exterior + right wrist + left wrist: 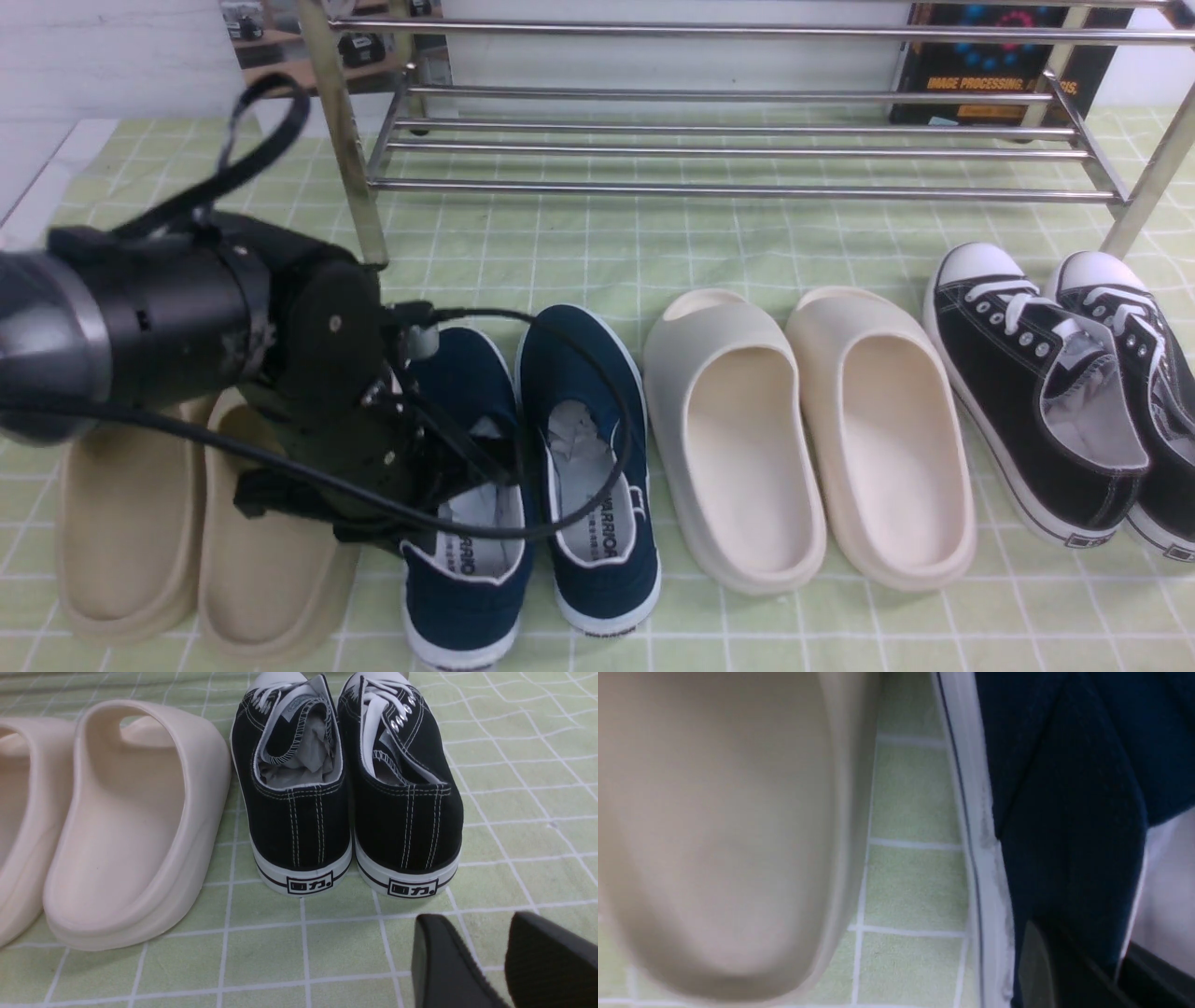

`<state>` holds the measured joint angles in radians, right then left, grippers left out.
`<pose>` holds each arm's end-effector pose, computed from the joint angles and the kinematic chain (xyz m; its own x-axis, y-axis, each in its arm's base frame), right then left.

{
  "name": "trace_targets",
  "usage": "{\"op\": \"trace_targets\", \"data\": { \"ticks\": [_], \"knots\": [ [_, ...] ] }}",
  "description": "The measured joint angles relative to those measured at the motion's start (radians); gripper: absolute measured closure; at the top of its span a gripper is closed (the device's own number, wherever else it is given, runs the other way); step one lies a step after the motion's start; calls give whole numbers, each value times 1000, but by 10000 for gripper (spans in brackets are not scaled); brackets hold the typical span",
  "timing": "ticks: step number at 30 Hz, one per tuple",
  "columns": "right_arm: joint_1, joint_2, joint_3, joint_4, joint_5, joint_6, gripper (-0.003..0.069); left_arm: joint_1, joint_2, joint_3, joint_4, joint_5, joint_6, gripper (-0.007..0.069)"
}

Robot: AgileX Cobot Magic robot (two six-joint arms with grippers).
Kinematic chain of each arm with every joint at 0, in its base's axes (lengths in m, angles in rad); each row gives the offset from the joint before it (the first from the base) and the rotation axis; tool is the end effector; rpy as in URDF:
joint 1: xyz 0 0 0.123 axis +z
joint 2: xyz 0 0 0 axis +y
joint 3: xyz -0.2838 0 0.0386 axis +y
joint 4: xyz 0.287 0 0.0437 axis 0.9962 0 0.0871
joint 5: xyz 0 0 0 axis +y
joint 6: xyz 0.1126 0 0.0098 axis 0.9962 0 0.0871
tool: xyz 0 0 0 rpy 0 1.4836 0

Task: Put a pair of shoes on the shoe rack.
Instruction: Use the left arm to grab the shoe closest to it, then use the left arm to put a shoe into the shoe rack

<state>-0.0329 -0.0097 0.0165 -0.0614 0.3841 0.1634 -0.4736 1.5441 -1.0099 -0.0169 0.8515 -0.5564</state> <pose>0.1108 -0.0063 0.1668 -0.2908 0.1159 -0.9498 0.0862 0.9918 0.0946 0.2936 -0.1521 0.1904 -0.9695 -0.1071 -0.2203 -0.0736 0.9852 -0.1549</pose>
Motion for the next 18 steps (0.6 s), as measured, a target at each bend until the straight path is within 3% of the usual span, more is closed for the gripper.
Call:
{"op": "trace_targets", "data": {
  "ticks": [11, 18],
  "knots": [
    [0, 0, 0, 0, 0, 0, 413, 0, -26, -269, 122, 69, 9, 607],
    [0, 0, 0, 0, 0, 0, 413, 84, 130, -420, 17, 81, 97, 607]
  ]
}}
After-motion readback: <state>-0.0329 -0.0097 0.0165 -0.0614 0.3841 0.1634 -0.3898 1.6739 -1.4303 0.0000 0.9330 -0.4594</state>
